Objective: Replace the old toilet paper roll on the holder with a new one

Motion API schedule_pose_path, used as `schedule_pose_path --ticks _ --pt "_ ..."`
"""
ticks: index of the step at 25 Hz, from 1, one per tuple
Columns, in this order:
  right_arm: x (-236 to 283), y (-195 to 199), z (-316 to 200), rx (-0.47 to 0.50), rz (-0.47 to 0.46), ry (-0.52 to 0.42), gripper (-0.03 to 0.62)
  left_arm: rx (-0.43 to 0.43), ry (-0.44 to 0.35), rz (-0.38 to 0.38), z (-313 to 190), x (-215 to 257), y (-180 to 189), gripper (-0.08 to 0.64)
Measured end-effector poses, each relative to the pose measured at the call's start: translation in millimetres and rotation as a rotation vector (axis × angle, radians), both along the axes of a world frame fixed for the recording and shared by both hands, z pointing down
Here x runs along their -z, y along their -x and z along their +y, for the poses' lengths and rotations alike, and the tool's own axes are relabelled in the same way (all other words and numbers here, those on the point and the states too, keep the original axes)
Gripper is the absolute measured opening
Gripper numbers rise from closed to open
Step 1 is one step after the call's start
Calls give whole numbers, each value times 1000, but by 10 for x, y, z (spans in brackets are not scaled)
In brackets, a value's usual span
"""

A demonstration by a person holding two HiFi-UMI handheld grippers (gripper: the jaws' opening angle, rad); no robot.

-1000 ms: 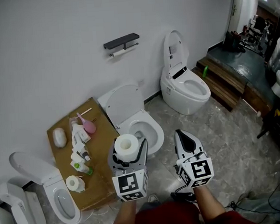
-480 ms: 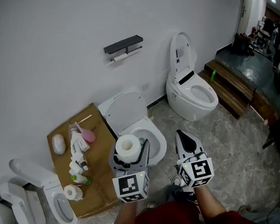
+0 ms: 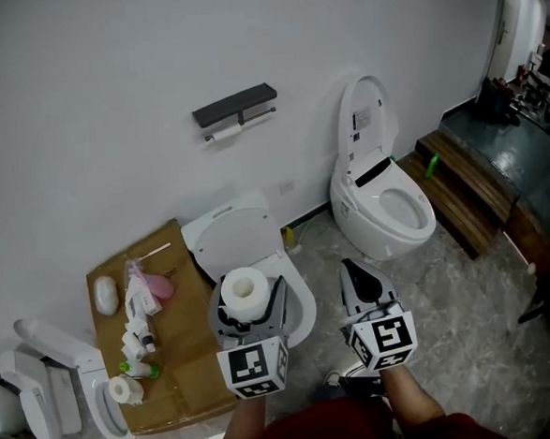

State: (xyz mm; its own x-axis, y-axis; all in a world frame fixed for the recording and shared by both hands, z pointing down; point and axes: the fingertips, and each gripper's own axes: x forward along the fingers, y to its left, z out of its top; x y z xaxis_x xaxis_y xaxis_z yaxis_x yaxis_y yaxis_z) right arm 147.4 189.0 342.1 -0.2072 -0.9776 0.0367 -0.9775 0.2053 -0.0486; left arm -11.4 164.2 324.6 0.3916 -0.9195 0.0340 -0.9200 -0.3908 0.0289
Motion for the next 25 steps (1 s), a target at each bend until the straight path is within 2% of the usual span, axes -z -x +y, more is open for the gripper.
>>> schedule_pose_path --ticks 6,11,18,25 --pt "-53 -545 -296 22 -11 6 17 32 7 0 -302 -40 -514 449" --pt "-84 -757 -499 31 -36 5 17 51 25 -22 -476 -91 -690 449" --pt "-164 -727 -925 40 -39 10 17 66 31 -29 -901 -197 -665 449" --pt "-108 -396 -1562 83 -8 1 17 86 8 -3 -1485 -148 -426 449"
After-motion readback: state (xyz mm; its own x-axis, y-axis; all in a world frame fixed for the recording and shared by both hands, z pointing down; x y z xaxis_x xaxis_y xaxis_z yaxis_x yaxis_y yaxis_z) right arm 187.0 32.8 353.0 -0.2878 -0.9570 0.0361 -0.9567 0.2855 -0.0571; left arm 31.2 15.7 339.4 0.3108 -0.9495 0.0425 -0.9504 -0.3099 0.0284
